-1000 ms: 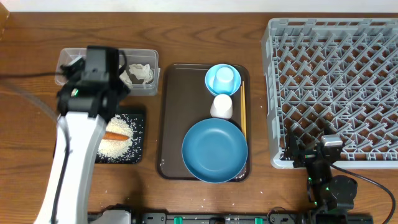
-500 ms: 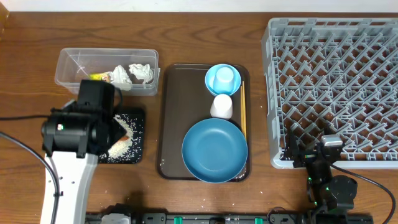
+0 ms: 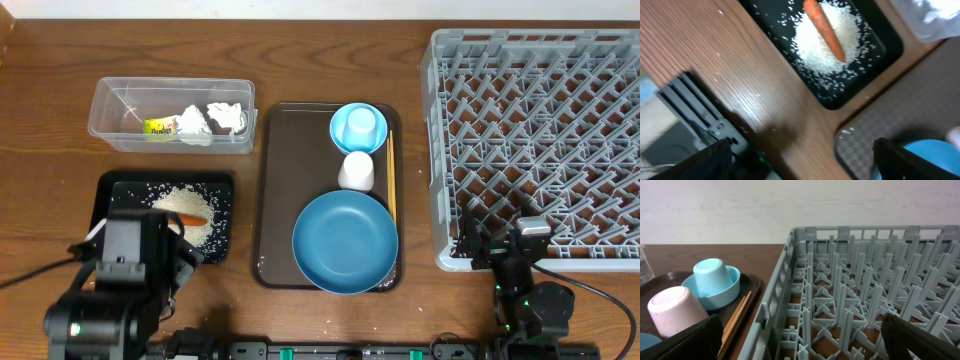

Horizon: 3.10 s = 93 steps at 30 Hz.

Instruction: Sort waste into correct bins and load items into the dishwasher rack

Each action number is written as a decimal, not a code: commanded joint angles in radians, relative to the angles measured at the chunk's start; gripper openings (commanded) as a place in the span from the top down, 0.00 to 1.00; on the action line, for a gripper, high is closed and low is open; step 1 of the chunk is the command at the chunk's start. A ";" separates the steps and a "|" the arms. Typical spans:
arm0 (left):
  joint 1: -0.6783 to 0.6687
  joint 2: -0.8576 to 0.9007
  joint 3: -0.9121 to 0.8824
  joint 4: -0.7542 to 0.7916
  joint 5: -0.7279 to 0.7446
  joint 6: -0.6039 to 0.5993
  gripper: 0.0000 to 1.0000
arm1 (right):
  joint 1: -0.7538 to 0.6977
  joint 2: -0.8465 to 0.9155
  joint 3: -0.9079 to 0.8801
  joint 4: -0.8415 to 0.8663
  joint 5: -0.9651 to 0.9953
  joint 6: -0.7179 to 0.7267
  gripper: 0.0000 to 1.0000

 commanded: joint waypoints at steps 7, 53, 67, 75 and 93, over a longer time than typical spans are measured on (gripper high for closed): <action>0.001 -0.021 -0.009 0.067 0.043 -0.100 0.04 | -0.018 0.001 -0.002 -0.003 0.005 -0.011 0.01; 0.579 0.404 -0.009 0.109 -0.032 -0.089 0.02 | -0.018 0.001 -0.002 -0.003 0.006 -0.011 0.01; 0.579 0.404 -0.009 0.109 -0.032 -0.089 0.02 | -0.018 0.001 -0.002 0.009 -0.092 0.055 0.01; 0.579 0.404 -0.009 0.109 -0.032 -0.089 0.02 | -0.018 0.001 -0.002 0.014 -0.967 0.784 0.01; 0.579 0.404 -0.009 0.109 -0.032 -0.089 0.02 | -0.020 0.170 0.302 0.134 -0.854 0.890 0.01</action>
